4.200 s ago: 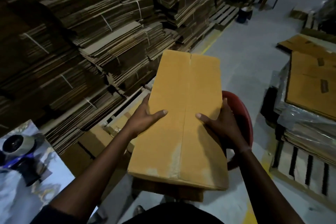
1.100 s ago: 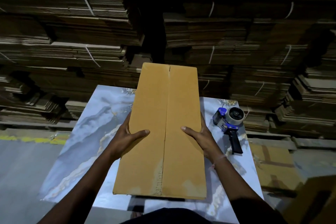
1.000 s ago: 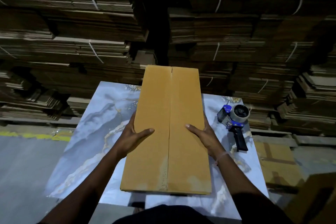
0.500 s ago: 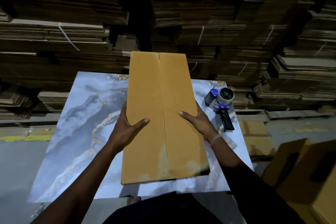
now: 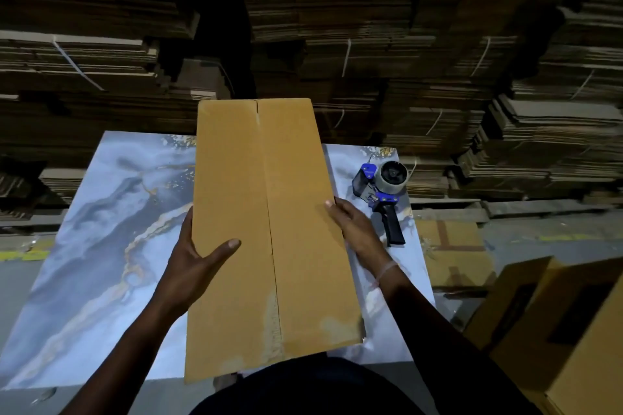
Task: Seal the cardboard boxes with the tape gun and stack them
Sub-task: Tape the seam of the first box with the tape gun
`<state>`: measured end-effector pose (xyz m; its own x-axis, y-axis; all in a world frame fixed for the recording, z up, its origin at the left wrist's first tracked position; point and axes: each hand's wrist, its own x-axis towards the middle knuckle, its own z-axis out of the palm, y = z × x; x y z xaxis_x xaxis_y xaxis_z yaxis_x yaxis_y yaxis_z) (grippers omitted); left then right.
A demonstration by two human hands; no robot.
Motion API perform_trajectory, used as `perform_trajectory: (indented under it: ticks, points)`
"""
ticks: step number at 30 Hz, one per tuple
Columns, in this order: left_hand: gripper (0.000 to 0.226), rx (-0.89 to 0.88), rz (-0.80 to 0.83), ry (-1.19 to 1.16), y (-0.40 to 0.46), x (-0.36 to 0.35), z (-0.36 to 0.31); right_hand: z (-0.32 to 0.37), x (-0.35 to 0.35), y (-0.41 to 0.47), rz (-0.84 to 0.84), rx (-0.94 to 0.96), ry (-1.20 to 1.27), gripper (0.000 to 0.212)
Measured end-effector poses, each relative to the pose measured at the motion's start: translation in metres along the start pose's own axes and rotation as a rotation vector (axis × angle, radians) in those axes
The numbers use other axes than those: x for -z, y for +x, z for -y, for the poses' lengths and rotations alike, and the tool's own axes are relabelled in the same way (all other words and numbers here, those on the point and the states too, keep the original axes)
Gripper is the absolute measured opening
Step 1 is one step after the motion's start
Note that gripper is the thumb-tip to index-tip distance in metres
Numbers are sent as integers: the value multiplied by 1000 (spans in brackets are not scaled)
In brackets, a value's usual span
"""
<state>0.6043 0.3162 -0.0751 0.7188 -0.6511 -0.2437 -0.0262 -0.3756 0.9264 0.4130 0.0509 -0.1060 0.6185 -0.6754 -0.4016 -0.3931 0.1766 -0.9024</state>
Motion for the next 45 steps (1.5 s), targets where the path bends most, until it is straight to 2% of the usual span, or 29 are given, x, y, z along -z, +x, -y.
perform_trajectory:
  ticks: [2,4,6,9,10,16,19,24,31,35,38,42,45]
  points:
    - [94,17,-23,4,-1,-7,-1,-11,26,15,-237,-9,-40,51]
    - [94,32,-37,16,-1,-12,0,-28,58,31,-525,-72,-260,53]
    - [92,43,-41,24,-1,-14,0,-47,91,43,-625,-249,-463,52]
    - [89,52,-50,24,0,-17,-2,-79,126,67,-506,-439,-464,77]
    - [86,45,-53,20,-1,-20,-5,-92,136,79,-448,-452,-409,75]
    - [80,42,-72,10,-10,-41,-17,-95,141,104,-133,-507,237,12]
    - [82,52,-92,26,-13,-49,-19,-96,134,106,-12,-488,396,9]
    - [86,72,-100,12,-12,-52,-17,-93,126,108,-10,-367,545,11]
    - [82,32,-76,28,-2,-46,-15,-55,115,91,28,-257,614,11]
    - [73,2,-80,-44,33,-41,-23,-18,106,74,39,-204,576,12]
    - [84,-27,-98,-39,82,-28,-24,9,92,63,25,-164,534,11]
    - [100,-143,-111,71,147,-15,-23,47,67,51,24,-136,495,19]
    - [121,-214,-138,345,201,-10,-26,76,48,51,3,-117,477,16]
